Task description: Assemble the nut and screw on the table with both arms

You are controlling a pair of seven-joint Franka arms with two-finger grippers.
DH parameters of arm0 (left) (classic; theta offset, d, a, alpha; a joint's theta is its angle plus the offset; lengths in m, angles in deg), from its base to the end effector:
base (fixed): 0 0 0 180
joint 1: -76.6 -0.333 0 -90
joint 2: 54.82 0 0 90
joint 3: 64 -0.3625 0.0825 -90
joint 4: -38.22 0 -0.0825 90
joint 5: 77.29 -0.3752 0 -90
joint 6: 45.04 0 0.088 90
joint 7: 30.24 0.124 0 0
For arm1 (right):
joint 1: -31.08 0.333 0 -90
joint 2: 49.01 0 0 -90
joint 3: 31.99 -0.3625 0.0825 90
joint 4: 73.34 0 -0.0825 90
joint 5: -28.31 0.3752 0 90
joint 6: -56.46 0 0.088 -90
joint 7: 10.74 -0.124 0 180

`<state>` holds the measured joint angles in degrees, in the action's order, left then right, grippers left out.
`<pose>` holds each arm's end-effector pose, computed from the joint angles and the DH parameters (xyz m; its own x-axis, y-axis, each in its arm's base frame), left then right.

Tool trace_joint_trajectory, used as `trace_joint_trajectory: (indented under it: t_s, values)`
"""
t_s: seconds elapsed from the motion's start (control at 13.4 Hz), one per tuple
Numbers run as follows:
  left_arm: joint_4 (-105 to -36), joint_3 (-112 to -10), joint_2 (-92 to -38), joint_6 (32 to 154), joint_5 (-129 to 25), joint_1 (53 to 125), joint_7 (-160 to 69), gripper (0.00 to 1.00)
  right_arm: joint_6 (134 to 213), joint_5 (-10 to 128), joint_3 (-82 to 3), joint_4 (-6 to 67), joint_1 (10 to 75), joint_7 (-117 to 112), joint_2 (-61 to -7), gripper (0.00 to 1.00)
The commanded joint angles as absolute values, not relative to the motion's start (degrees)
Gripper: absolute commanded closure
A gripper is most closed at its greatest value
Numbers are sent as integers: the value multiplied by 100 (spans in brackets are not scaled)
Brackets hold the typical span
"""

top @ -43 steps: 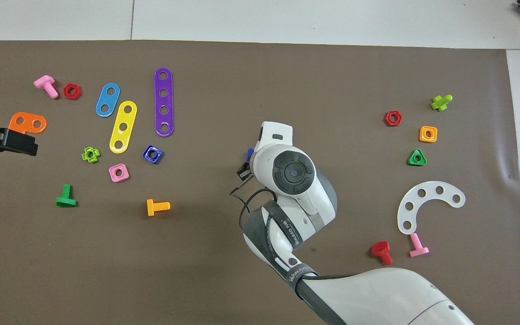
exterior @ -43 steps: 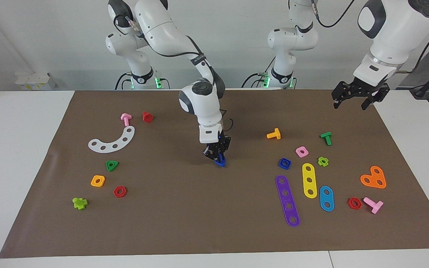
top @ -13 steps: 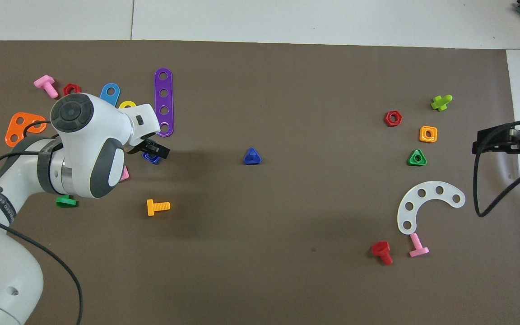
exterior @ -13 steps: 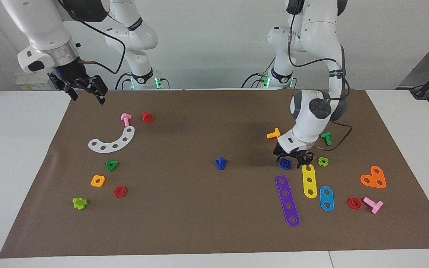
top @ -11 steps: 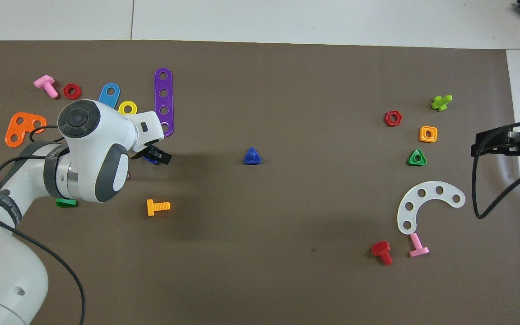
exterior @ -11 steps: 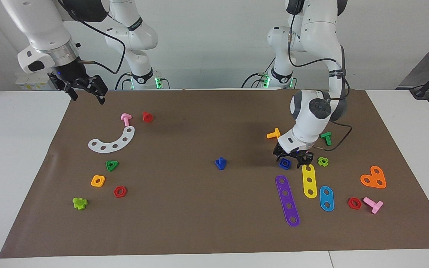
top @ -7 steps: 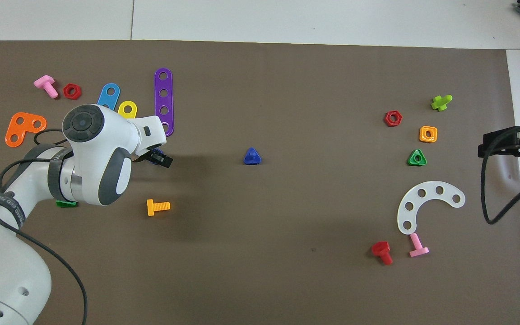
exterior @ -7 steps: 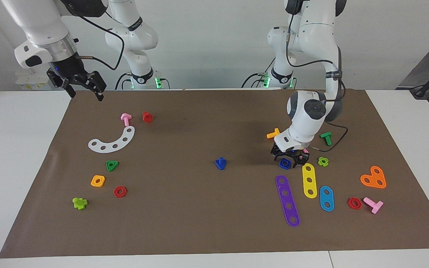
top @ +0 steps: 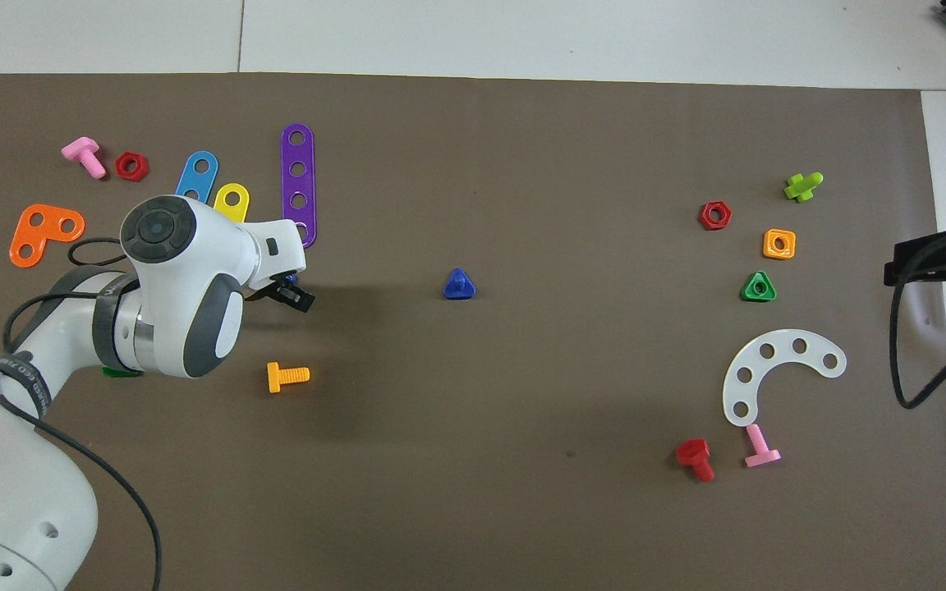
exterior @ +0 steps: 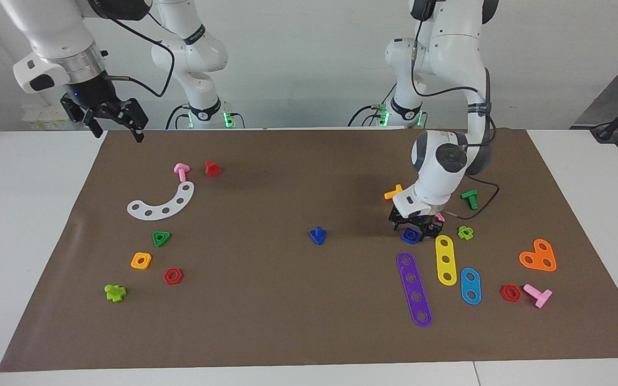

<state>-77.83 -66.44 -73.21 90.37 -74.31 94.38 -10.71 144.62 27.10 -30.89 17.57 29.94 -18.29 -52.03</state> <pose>0.5861 -0.1633 0.3248 0.8395 -0.5428 0.0240 -0.5432 -0.8394 0.0167 0.5233 -0.0235 0.6720 0.9853 -0.1707 0.0073 -0.1708 -0.9851 0.0193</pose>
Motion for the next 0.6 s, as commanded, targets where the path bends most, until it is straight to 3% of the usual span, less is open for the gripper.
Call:
trace_joint_trajectory:
  t_s: [0.0, 0.52]
  values:
    - [-7999, -6743, -7196, 9171, -7351, 9541, -923, 22, 14444, 2673, -3147, 1885, 2932, -1706, -5314, 0]
    - [-8000, -6743, -7187, 9154, -7351, 9550, -713, 32, 14637, 2778, -3155, 1991, 2906, -1741, -5350, 0]
